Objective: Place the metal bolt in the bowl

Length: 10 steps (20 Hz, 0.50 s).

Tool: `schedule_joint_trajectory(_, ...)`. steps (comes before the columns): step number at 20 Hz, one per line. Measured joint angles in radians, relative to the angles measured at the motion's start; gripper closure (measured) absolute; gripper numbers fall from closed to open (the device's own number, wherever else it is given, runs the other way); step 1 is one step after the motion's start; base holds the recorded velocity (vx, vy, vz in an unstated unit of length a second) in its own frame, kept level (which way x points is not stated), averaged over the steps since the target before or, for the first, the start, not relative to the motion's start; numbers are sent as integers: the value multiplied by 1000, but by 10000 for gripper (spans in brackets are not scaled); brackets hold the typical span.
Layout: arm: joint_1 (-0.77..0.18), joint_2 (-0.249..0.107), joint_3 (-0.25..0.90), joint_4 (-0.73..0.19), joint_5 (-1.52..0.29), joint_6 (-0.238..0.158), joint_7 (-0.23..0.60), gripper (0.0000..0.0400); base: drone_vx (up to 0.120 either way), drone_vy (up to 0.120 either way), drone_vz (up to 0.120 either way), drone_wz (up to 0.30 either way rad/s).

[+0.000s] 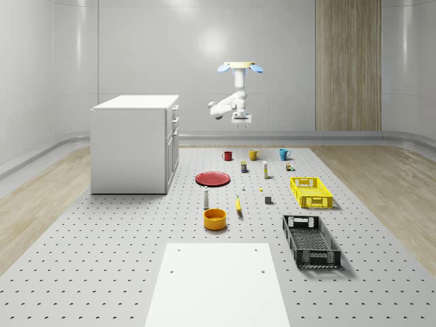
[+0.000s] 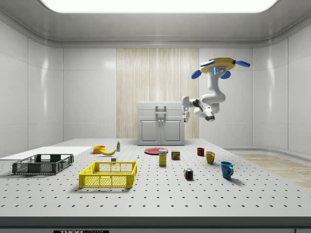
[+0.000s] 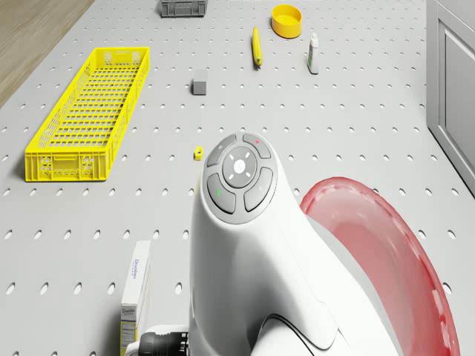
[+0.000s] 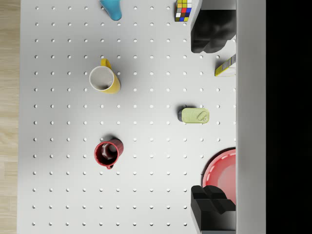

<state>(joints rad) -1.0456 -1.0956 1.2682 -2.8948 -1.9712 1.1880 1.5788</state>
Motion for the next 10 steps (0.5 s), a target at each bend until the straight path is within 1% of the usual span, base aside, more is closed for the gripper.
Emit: schedule_joint_trajectory(10, -25, -53, 20, 4, 26, 43, 22, 0, 120, 0, -120, 0)
